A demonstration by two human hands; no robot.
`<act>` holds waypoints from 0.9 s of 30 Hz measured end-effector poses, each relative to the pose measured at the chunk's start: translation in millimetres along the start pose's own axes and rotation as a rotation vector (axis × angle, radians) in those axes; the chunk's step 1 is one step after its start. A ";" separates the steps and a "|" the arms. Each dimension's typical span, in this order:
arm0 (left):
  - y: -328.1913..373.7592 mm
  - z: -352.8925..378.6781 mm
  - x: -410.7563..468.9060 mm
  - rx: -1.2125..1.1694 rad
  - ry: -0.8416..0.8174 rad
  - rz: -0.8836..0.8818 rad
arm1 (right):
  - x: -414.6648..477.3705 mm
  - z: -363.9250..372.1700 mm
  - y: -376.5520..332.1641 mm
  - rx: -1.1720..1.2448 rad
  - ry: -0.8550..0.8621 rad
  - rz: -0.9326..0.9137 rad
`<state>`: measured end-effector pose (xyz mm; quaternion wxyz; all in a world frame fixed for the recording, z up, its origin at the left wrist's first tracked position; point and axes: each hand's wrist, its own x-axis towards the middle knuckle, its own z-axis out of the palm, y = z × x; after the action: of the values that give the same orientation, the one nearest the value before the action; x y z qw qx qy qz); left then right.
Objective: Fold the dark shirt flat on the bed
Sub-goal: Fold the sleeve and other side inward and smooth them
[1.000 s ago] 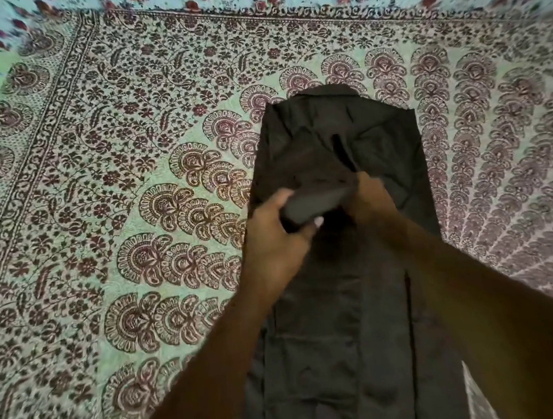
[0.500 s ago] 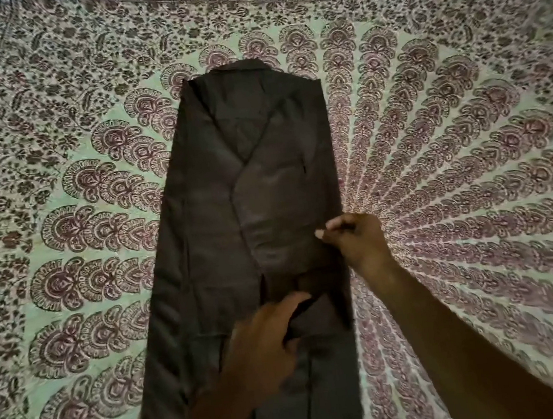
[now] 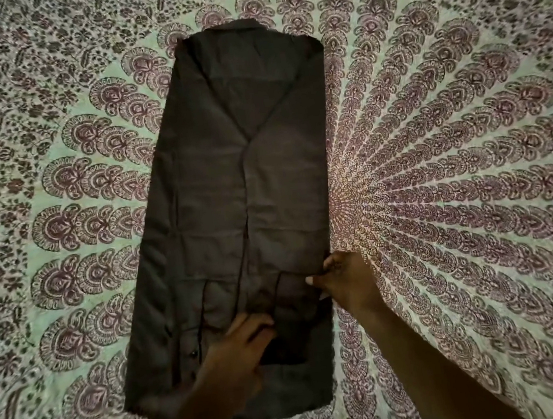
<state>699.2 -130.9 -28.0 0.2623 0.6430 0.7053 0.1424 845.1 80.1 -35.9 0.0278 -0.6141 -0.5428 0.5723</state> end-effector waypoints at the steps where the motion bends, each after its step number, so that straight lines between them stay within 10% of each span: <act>1: -0.3 3.0 -4.7 -0.021 0.002 -0.009 | -0.9 0.3 5.6 0.000 -0.009 0.006; 20: -22.2 -6.2 -15.2 0.217 -0.319 0.172 | -34.3 19.9 19.2 -0.081 0.021 0.000; 27: -15.5 -14.8 2.4 0.245 -0.094 0.231 | -28.7 17.7 10.9 -0.061 0.026 0.005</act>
<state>678.0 -128.5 -24.6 0.1964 0.7529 0.6257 0.0543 846.0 45.2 -29.8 0.0147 -0.6236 -0.5580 0.5473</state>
